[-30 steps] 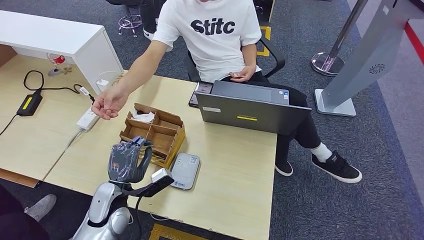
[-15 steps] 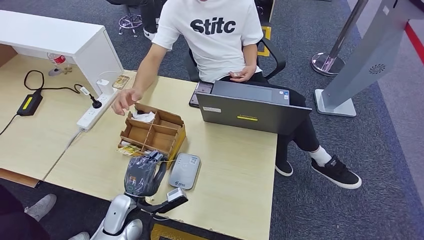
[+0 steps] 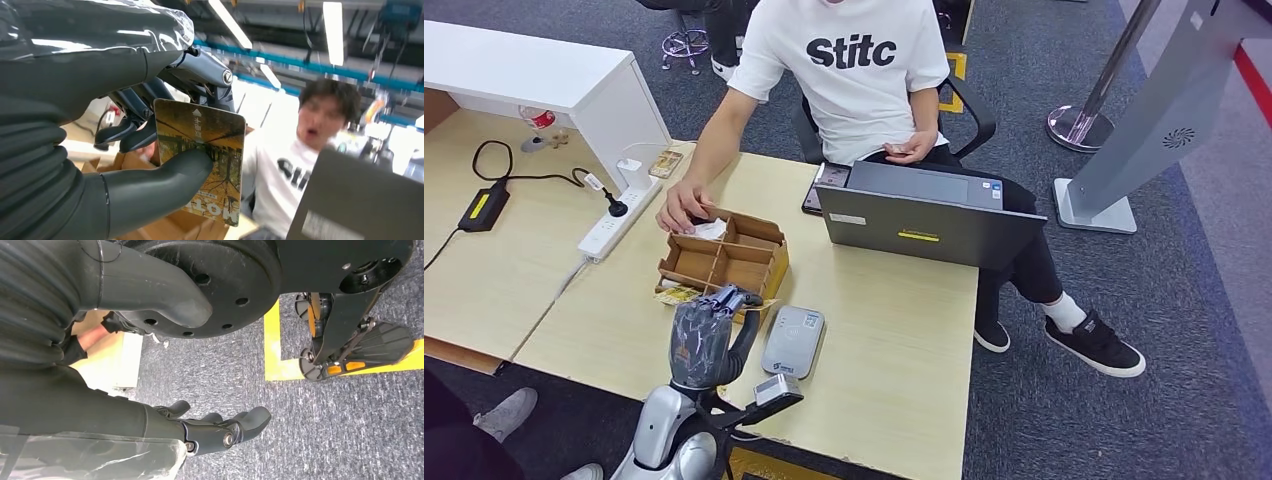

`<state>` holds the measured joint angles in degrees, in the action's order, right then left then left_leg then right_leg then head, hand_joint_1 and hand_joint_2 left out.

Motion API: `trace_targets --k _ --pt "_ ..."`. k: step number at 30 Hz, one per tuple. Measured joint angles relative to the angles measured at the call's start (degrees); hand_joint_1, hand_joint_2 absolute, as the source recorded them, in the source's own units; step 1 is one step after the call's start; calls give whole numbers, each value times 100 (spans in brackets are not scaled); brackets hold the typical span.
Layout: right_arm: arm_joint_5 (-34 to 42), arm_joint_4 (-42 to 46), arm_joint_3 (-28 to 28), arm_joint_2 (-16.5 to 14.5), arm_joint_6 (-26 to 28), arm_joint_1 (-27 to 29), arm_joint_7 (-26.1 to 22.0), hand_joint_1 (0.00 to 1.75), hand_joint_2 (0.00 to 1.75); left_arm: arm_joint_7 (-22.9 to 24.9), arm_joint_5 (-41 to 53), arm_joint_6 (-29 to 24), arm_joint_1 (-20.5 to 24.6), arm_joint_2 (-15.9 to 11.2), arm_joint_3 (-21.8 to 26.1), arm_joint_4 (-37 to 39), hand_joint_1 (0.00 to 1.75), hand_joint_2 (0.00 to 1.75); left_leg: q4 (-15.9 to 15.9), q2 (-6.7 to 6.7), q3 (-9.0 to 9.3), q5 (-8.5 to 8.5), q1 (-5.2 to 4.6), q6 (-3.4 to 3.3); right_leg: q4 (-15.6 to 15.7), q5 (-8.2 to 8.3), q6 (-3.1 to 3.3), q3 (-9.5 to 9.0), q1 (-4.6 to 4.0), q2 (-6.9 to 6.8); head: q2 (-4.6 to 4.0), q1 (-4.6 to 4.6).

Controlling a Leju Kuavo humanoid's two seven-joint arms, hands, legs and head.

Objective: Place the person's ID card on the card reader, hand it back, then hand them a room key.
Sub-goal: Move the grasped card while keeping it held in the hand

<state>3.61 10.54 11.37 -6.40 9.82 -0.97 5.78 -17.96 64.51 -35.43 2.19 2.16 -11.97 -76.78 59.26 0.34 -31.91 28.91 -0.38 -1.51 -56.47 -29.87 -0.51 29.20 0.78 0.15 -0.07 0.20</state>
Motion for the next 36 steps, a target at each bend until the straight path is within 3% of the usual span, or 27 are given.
trace_targets --k 7,36 --pt "-81 0 6 0 -37 0 7 0 175 413 318 563 90 -71 -225 326 175 175 0 1 -1 0 0 0 0 0 0 1 0 2 0 1" --pt "-171 -1 6 0 -79 -2 46 0 175 632 558 880 278 -142 -502 1044 175 175 0 1 -1 0 0 0 0 0 0 1 0 2 0 0"
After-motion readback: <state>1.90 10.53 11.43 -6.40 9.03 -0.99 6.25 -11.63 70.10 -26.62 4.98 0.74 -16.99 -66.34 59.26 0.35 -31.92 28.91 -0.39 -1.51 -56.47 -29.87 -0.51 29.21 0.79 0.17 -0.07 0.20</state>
